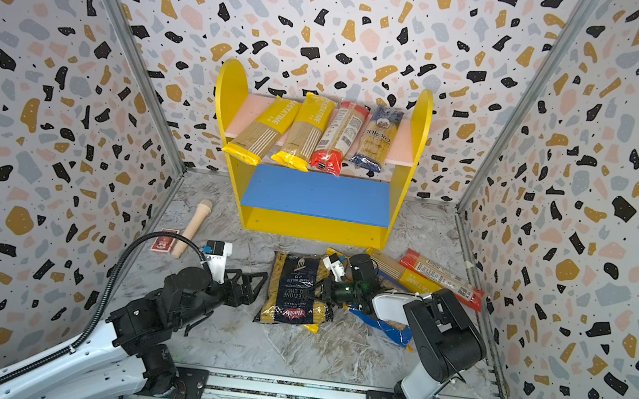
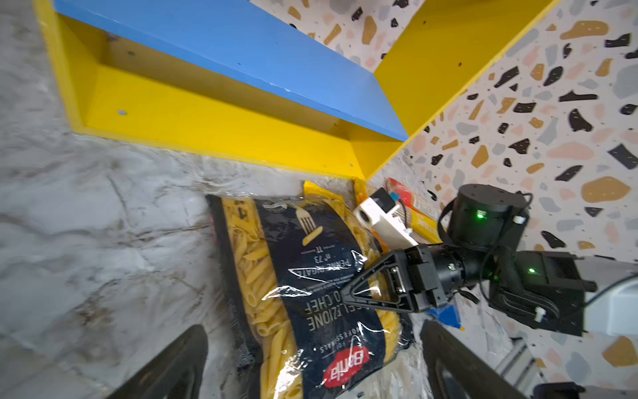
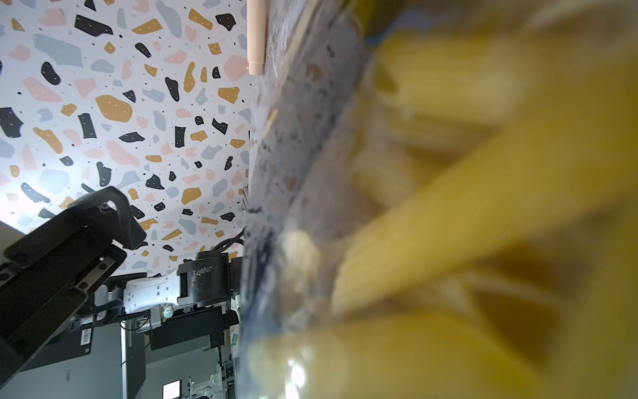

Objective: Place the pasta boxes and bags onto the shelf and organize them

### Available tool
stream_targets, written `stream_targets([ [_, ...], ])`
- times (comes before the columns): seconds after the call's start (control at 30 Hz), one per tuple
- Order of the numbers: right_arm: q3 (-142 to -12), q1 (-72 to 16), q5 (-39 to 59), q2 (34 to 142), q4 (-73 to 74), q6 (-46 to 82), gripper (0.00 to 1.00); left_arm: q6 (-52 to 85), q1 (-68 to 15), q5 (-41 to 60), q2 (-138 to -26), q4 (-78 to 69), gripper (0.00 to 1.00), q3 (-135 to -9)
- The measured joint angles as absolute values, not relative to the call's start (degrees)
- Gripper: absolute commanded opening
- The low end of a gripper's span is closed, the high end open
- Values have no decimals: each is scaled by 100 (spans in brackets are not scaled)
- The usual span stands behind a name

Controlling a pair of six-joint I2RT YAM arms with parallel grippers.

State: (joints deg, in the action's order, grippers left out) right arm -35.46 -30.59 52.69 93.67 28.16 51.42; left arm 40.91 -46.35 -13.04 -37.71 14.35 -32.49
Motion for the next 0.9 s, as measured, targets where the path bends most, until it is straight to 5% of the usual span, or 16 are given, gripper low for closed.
stream_targets([
  [0.4,-3286,-3057,5443,8493,2971,5625,12,4217,-4517,-1809,-3739,2401,100,-3323],
  [0.9,-3369,-2995,5290,7347,1468,5271,12,4571,-4499,-1977,-3343,2705,100,-3411],
])
